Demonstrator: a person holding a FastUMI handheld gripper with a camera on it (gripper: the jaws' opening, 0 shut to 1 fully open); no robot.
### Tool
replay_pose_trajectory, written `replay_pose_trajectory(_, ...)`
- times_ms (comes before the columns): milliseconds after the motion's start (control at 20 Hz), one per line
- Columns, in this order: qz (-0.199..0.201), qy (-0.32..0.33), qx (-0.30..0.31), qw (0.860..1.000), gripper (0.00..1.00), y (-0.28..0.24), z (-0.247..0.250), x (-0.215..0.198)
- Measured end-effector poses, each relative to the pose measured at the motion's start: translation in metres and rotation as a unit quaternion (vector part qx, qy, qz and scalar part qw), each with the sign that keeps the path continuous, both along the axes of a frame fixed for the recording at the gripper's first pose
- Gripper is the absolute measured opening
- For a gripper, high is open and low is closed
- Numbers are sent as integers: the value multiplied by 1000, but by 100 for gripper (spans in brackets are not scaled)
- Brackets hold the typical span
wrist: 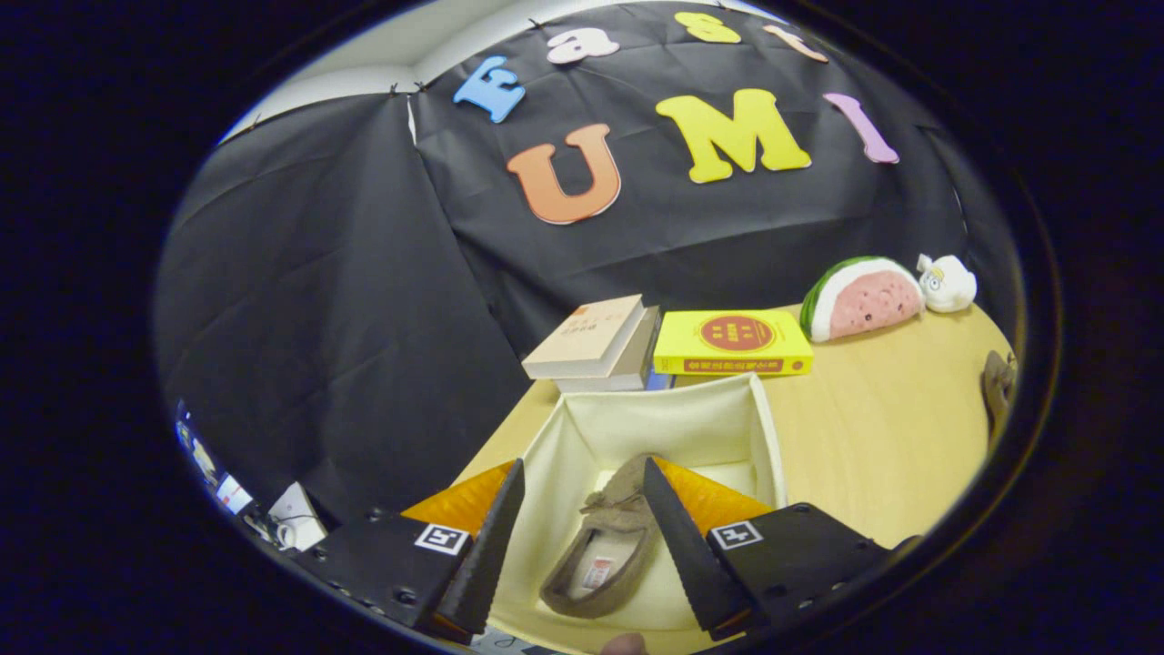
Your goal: Open the storage box then place both shoes into the box .Put the left shoe in first, then the right shoe, with the right side of both shoes facing outward in a uniform manner.
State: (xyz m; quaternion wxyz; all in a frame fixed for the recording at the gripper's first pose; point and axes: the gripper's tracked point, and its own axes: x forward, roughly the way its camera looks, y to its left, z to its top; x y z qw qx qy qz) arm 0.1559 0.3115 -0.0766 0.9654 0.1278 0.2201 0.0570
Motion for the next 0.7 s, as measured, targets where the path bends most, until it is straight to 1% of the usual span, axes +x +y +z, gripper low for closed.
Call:
replay_pose_trajectory(150, 5, -36, -4, 999, 81, -15, 18, -9)
replay_pose_trajectory(250, 9, -65, -2, 998, 81, -32, 35, -16)
replay_pose_trajectory(350, 9, -78, 2, 997, 81, -59, 46, -24)
replay_pose_trajectory(400, 4, -79, -3, 997, 81, -81, 50, -29)
replay_pose_trajectory(550, -32, -85, -22, 996, 81, -162, 59, -45)
replay_pose_trajectory(700, -72, -82, -55, 992, 81, -260, 64, -68)
